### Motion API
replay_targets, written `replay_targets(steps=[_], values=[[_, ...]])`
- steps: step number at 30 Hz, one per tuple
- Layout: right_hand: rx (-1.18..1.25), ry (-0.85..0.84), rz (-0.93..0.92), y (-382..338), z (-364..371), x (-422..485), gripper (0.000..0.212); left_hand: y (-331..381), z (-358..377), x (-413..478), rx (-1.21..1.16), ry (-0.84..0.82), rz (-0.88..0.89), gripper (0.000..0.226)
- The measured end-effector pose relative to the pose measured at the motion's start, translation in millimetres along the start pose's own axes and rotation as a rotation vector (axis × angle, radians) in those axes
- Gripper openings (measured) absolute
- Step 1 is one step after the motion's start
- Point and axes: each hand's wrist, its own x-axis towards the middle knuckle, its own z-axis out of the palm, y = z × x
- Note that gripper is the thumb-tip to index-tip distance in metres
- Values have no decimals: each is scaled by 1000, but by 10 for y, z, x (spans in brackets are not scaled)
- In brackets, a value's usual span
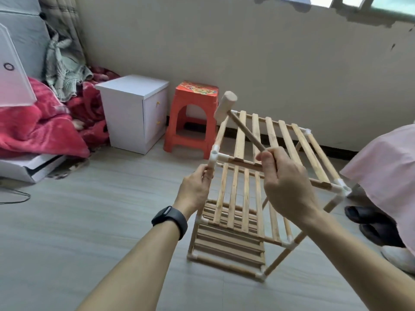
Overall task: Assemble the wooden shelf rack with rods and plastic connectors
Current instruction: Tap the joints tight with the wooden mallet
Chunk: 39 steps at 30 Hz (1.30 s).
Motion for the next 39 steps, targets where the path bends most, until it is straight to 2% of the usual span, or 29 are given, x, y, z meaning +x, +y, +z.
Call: replay_targets(steps=[2,3,5,6,7,10,11,12,14,15,16,18,19,20,21,23,24,27,28,29,32,33,39], values=[[-6,51,-53,-38,30,-33,20,-11,3,6,9,6,4,39],[-92,-24,-46,-38,43,-45,20,-14,4,6,13,9,3,37],[-314,-303,55,-1,50,-73,24,-20,13,-5,26,18,1,31],[-304,-335,96,19,44,-80,25,-26,17,-7,35,24,2,29],[-233,-276,97,26,30,-88,25,-31,24,-9,43,25,7,29],[1,52,-17,-56,-1,-105,21,-21,25,-11,60,29,6,30],[18,73,-27,-56,-10,-102,19,-16,25,-7,57,29,4,31],[-13,27,-12,-51,-12,-88,19,-14,26,-7,54,30,3,31],[-193,-258,89,-12,-27,-75,23,-13,30,-18,55,31,0,30],[-213,-305,129,22,-45,-81,24,-14,34,-18,58,29,-3,28],[-186,-260,134,52,-61,-83,24,-15,38,-16,61,25,-5,27],[-50,-30,59,21,-84,-105,22,-15,38,-14,66,24,-4,29],[3,28,33,12,-90,-122,21,-13,35,-14,66,27,-2,30],[10,26,21,24,-96,-135,20,-9,35,-14,63,29,0,32],[-38,-55,33,33,-95,-132,20,-3,36,-17,59,28,2,33],[-183,-327,86,53,-87,-143,23,7,36,-31,48,34,-3,33],[-197,-344,94,60,-88,-151,23,5,39,-31,47,35,-4,33],[-34,-22,2,-15,-74,-162,22,-7,40,-18,57,29,-3,31],[12,21,-1,-14,-64,-169,22,-9,40,-17,56,31,-1,31],[-8,-11,17,-19,-57,-162,23,-9,41,-17,51,32,0,31],[-324,-385,178,11,-53,-139,31,8,34,-38,35,31,-2,30],[-334,-392,206,33,-70,-134,32,12,32,-40,32,29,-1,30],[-104,-130,206,201,-152,-239,30,2,25,-31,31,32,14,35]])
